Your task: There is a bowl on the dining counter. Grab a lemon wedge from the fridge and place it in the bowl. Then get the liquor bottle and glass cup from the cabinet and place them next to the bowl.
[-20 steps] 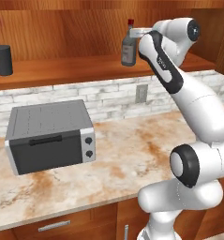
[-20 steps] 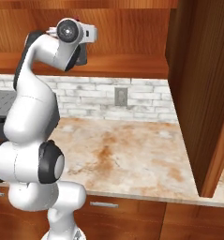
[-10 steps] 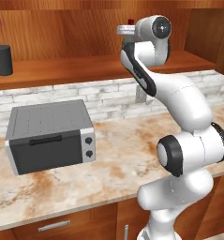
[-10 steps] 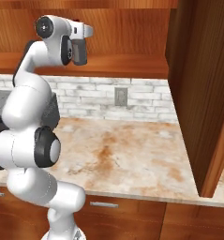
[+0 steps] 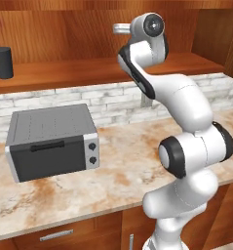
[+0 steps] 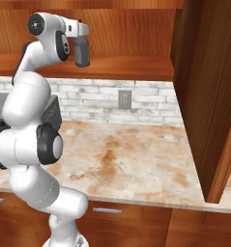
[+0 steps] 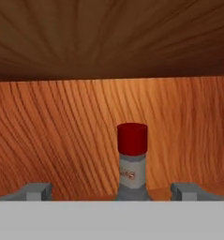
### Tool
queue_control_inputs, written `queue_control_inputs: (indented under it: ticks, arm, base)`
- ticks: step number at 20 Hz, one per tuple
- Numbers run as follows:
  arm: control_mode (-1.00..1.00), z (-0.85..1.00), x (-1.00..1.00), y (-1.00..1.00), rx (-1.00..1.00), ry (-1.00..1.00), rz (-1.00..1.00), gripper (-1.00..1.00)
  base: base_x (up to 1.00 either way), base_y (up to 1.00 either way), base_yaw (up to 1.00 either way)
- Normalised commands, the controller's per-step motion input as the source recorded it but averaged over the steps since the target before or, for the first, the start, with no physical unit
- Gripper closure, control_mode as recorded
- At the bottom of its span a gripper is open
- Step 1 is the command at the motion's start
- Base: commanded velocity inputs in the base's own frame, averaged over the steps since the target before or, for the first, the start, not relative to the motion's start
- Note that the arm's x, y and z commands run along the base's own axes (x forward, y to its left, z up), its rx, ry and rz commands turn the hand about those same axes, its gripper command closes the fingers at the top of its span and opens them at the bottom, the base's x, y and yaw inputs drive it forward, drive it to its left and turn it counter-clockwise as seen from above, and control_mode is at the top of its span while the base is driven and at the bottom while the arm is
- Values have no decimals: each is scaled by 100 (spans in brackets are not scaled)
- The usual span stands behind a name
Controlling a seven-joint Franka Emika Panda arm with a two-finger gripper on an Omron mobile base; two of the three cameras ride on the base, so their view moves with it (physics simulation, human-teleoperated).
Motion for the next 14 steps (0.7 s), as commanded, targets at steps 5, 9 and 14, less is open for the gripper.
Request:
queue_control_inputs:
  ticks: [5,9,14]
  arm:
    - [-100,0,17,-19,0,0,0,-100]
    - [-100,0,11,-9,0,0,0,-100]
    - [-100,0,24,-1,0,0,0,-100]
  base:
    - [0,0,0]
    - [0,0,0]
    - [0,0,0]
